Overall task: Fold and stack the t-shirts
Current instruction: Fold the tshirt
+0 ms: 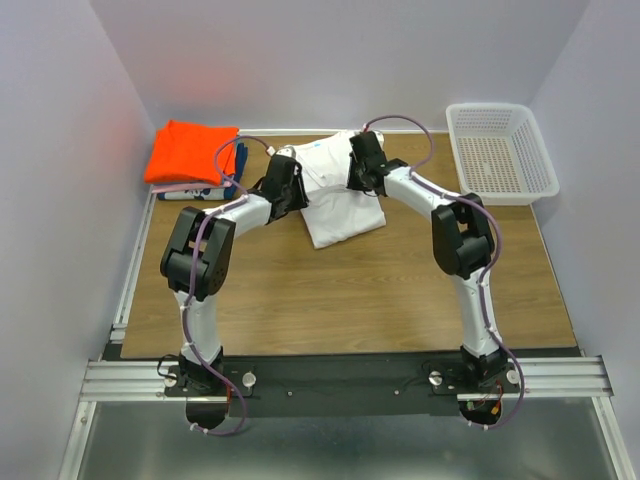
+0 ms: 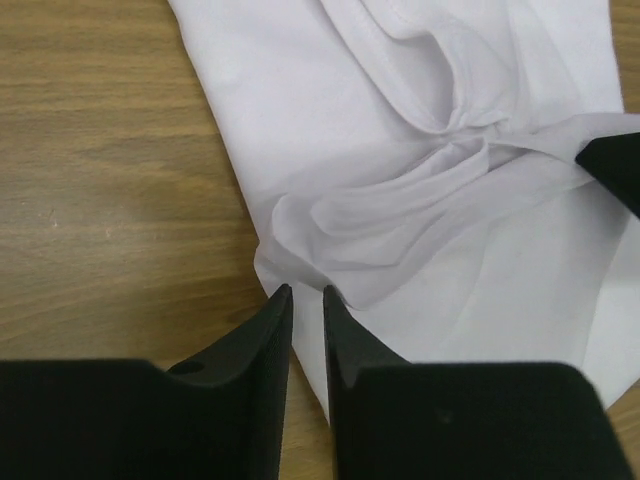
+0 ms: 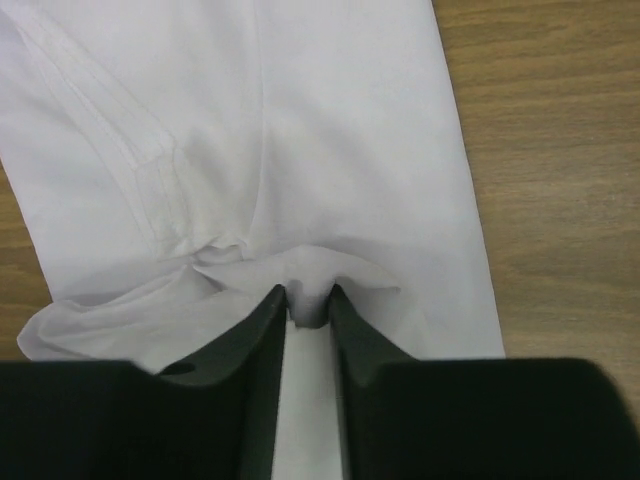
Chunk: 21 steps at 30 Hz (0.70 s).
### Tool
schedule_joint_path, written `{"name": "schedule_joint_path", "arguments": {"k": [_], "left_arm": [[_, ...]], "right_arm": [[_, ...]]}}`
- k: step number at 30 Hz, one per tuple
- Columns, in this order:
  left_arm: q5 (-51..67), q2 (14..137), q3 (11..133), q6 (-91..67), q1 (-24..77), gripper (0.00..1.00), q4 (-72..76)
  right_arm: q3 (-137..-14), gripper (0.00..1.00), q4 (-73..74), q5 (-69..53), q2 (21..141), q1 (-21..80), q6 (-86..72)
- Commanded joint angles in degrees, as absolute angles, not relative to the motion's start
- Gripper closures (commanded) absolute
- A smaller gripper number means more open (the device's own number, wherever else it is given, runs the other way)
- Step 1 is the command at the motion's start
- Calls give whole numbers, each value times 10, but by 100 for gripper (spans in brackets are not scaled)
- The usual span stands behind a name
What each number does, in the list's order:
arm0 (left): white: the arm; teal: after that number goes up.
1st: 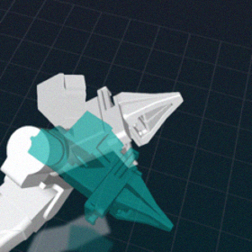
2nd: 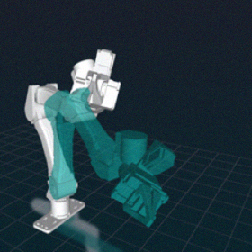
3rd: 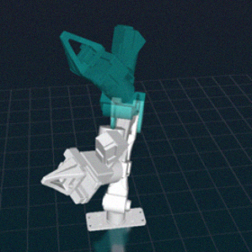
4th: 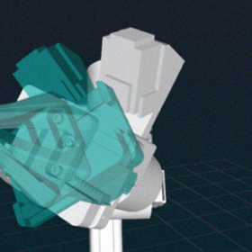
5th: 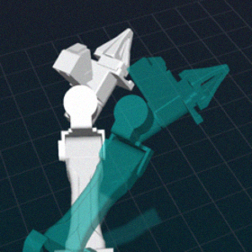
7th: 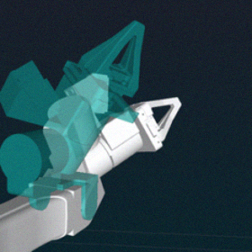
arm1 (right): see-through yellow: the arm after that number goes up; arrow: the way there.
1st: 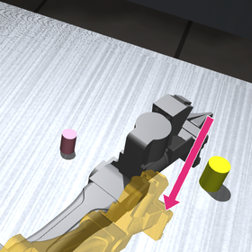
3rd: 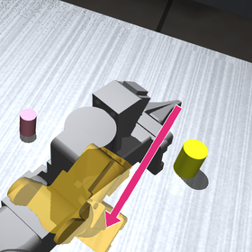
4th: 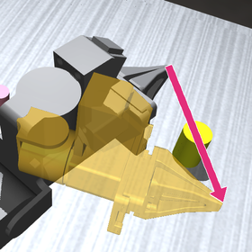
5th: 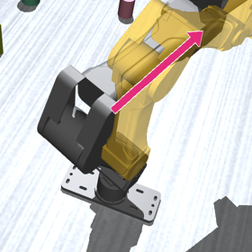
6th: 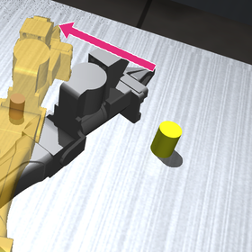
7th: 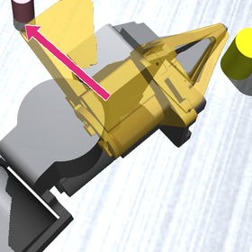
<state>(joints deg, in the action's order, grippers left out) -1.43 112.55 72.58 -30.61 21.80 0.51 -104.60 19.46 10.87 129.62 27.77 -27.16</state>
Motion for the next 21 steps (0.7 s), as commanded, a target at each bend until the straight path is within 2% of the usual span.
{"name": "schedule_joint_path", "arguments": {"k": [1, 3, 4, 5, 11, 12, 16, 21], "left_arm": [[-23, 1109, 760, -282, 215, 50, 1], [-25, 1093, 759, -278, 215, 39, 1], [-22, 1075, 756, -276, 215, 27, 1], [-17, 1065, 743, -276, 216, 27, 1], [-3, 976, 658, -299, 251, 23, 25], [-3, 963, 640, -300, 258, 2, 25], [15, 948, 606, -312, 292, 2, 44], [40, 980, 604, -314, 315, 2, 67]], "right_arm": [[-1078, 63, 193, 105, 1293, 272, -251], [-1071, 38, 193, 93, 1263, 272, -244], [-1056, 21, 193, 91, 1248, 272, -243], [-1042, 0, 192, 80, 1233, 272, -242], [-901, 0, 188, 16, 1113, 272, -273], [-883, 0, 185, 4, 1103, 272, -279], [-824, 0, 156, -61, 1072, 272, -297], [-820, 0, 141, -75, 1096, 272, -308]]}}
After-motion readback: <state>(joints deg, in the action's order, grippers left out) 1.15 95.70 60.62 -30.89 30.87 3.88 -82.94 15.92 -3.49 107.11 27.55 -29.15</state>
